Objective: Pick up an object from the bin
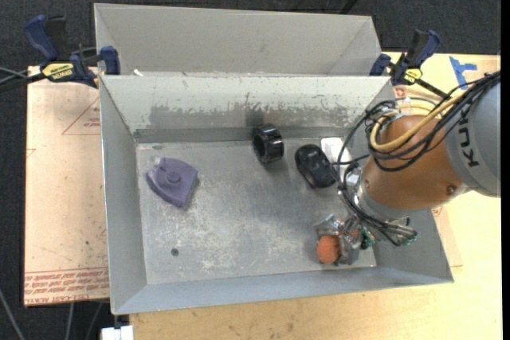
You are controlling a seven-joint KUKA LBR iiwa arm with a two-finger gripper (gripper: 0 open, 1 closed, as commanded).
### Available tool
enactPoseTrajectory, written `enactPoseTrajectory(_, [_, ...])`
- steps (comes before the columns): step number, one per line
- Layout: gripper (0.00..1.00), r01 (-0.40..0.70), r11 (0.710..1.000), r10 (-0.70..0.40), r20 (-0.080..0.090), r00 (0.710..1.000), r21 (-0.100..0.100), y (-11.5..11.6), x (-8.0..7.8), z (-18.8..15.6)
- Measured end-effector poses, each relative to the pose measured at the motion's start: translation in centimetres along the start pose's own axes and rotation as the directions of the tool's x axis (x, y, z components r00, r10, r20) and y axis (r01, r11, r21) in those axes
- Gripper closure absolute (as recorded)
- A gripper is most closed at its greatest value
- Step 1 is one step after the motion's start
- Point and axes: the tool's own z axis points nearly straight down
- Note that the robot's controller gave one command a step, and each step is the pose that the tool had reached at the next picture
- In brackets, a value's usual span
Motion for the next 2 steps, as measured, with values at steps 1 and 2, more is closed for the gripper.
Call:
enactPoseTrajectory(1, [1.0,0.0,1.0,0.0,0.0,1.0,0.0,0.0,0.0,0.0])
enactPoseTrajectory(2, [1.0,0.002,1.0,-0.002,0.002,1.0,-0.001,-0.4,0.7,-8.0])
